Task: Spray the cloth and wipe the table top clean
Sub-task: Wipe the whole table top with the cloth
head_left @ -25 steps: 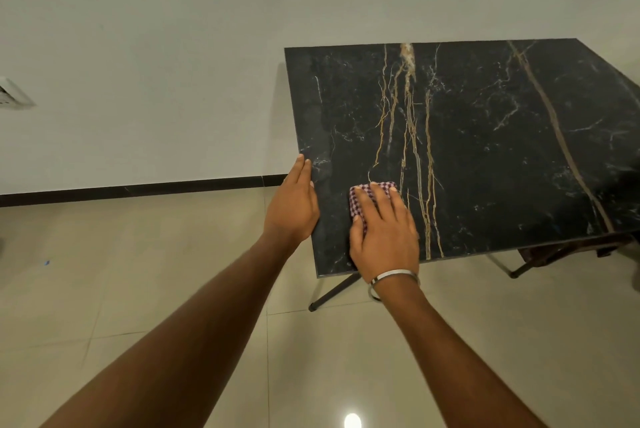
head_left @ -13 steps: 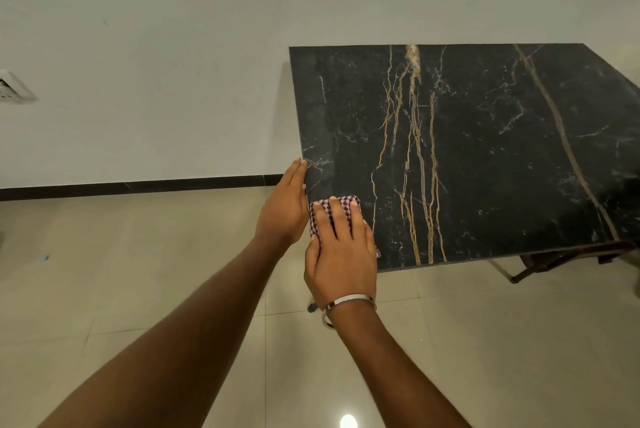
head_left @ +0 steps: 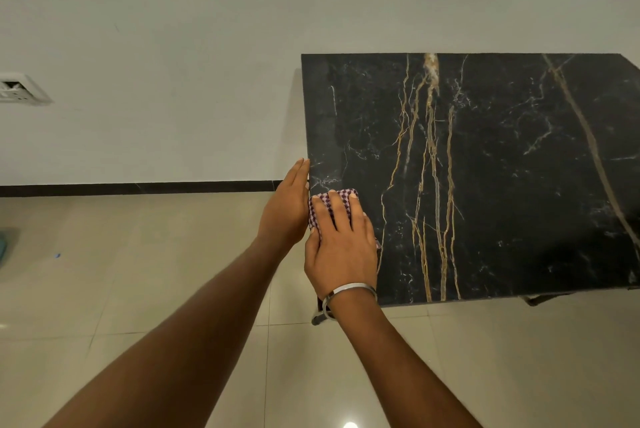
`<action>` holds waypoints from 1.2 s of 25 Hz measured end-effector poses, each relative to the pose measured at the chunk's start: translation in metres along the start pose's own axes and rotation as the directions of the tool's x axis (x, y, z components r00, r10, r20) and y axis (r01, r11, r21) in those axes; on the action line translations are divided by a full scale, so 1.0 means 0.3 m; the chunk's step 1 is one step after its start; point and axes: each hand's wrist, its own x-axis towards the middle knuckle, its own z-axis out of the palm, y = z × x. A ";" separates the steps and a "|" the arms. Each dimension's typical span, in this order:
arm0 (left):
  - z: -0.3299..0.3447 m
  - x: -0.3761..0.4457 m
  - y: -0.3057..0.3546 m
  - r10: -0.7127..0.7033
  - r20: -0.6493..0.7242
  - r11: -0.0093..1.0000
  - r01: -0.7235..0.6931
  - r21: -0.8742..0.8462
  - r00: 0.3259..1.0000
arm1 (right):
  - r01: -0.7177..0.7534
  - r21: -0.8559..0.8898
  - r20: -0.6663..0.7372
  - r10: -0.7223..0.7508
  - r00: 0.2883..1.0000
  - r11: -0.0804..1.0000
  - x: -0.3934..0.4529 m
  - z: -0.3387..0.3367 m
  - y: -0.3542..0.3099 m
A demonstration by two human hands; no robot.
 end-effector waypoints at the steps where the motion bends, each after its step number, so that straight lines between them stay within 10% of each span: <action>1: -0.004 0.013 0.000 -0.008 0.001 1.000 0.008 0.000 1.000 | 0.006 0.004 0.014 -0.006 1.000 1.000 0.017 0.002 0.001; 14: -0.063 0.231 0.054 -0.225 -0.007 0.878 0.199 -0.436 0.974 | 0.036 0.004 0.037 -0.036 0.999 0.999 0.262 0.033 0.000; 30: -0.086 0.560 0.013 -0.281 0.124 0.798 0.303 -0.521 0.952 | -0.015 -0.022 0.040 0.016 0.999 1.000 0.609 0.075 -0.029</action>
